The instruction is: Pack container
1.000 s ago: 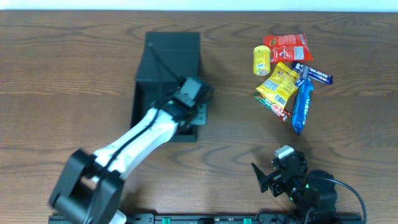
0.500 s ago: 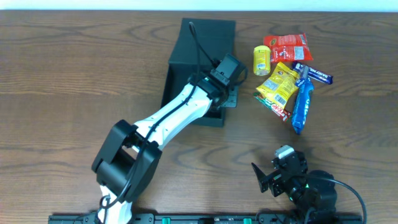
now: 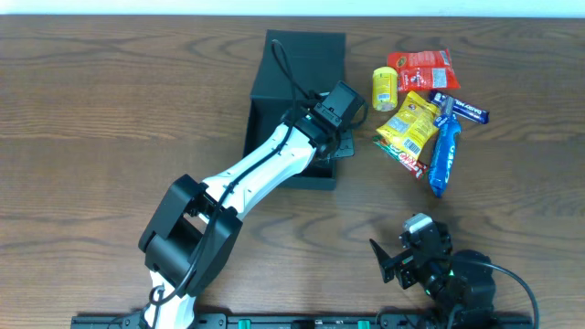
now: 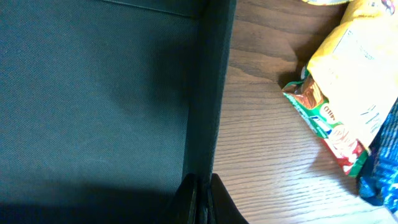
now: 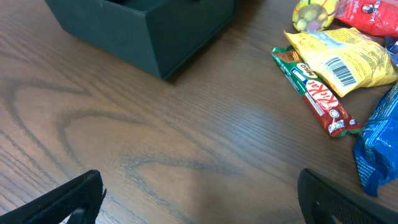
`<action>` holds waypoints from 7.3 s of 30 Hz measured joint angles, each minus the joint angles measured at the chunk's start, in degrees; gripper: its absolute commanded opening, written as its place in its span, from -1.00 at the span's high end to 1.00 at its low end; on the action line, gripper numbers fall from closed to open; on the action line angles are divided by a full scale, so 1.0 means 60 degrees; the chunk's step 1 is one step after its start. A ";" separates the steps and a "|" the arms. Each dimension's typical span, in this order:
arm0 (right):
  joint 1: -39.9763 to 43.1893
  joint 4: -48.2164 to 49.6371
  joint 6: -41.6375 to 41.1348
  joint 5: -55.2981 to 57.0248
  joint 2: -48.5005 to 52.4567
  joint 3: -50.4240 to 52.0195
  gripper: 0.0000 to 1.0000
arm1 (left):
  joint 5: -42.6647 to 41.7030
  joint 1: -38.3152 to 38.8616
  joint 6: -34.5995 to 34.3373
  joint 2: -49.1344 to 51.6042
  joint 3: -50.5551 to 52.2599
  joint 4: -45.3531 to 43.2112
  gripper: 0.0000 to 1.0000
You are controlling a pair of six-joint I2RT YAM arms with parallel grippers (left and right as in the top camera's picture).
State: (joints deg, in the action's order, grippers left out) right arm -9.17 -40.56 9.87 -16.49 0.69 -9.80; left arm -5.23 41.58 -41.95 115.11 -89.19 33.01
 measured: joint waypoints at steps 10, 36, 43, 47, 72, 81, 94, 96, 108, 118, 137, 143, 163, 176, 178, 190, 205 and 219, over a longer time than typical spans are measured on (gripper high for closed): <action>0.0000 0.0000 0.0000 0.0000 0.0000 0.0000 -0.98 | -0.0062 0.0025 -0.0379 -0.0004 0.0000 0.0004 -0.14; 0.0000 -0.0007 0.0004 0.0076 0.0000 0.0004 -0.98 | 0.2943 0.0025 0.2058 -0.2707 -0.3468 0.5410 -0.36; 0.0000 -0.0007 0.0007 0.0175 0.0000 0.0004 -0.99 | 0.4371 -0.0044 0.2153 -0.3719 -0.3544 0.6747 -0.42; 0.0000 0.0892 -0.0040 0.0200 0.0000 0.0029 -0.99 | 0.4645 -0.0175 0.2226 -0.3803 -0.3544 0.7286 -0.43; 0.0095 0.3865 -0.8812 -0.2415 0.0452 -0.0076 -0.98 | 0.2138 -0.2790 0.3974 -0.3829 -0.3082 0.6339 -0.82; 0.1242 0.1774 -0.7122 -0.0641 0.4324 -0.3264 -0.98 | 0.1727 -0.3115 0.4510 -0.3829 -0.1814 0.4477 -0.91; 0.2892 0.2586 -0.2918 0.0404 1.1828 -0.6539 -0.98 | 0.1381 -0.4816 0.4830 -0.3260 -0.1002 0.2539 -0.91; 0.2892 0.2980 -0.2630 0.0535 1.2247 -0.6546 -0.99 | 0.1060 -0.5147 0.4827 -0.2863 -0.1002 0.2517 -0.91; 0.3202 0.3155 -0.3166 0.2397 1.4316 -0.6597 -0.99 | 0.0430 -0.5421 0.4827 -0.1851 -0.0991 0.1657 -0.91; 0.3402 0.3202 -0.3872 0.2779 1.5333 -0.6663 -0.98 | 0.0401 -0.5421 0.5049 -0.1770 -0.0991 0.1308 -0.91; 0.3439 0.3694 -0.4058 0.3118 1.6090 -0.6677 -0.43 | 0.0397 -0.5421 0.5074 -0.1770 -0.0991 0.1311 -0.91; 0.3439 0.3730 -0.4065 0.3144 1.6090 -0.6677 -0.22 | 0.0397 -0.5421 0.5074 -0.1770 -0.0991 0.1311 -0.91; 0.3439 0.3796 -0.4153 0.3158 1.6090 -0.6721 0.42 | 0.0401 -0.5421 0.5074 -0.1770 -0.0991 0.1311 -0.91; 0.3439 0.0517 -0.4047 0.2943 1.5868 -0.9901 0.77 | 0.0397 -0.5421 0.5074 -0.1770 -0.0991 0.1308 -0.91; 0.3435 0.0168 -0.3934 0.2929 1.5650 -1.0466 0.78 | 0.0397 -0.5421 0.5074 -0.1770 -0.0991 0.1311 -0.91; 0.1712 0.0277 -0.3730 0.2382 1.4069 -1.1912 0.84 | 0.0401 -0.5526 0.5282 -0.1770 -0.0991 0.1242 -0.91; -0.2426 0.1166 -0.1603 -0.0153 1.5136 -1.1912 0.81 | 0.0382 -0.7577 0.4779 -0.1770 -0.0991 0.1504 -0.91; -0.2987 0.0943 0.2419 -0.0699 1.6356 -1.1912 0.67 | 0.0251 -0.8083 0.5071 -0.1770 -0.0991 0.1767 -0.91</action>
State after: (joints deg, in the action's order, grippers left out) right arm -27.09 -34.89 24.38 -20.69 98.83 -81.28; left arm -3.73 -6.92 -11.53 104.49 -95.13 43.62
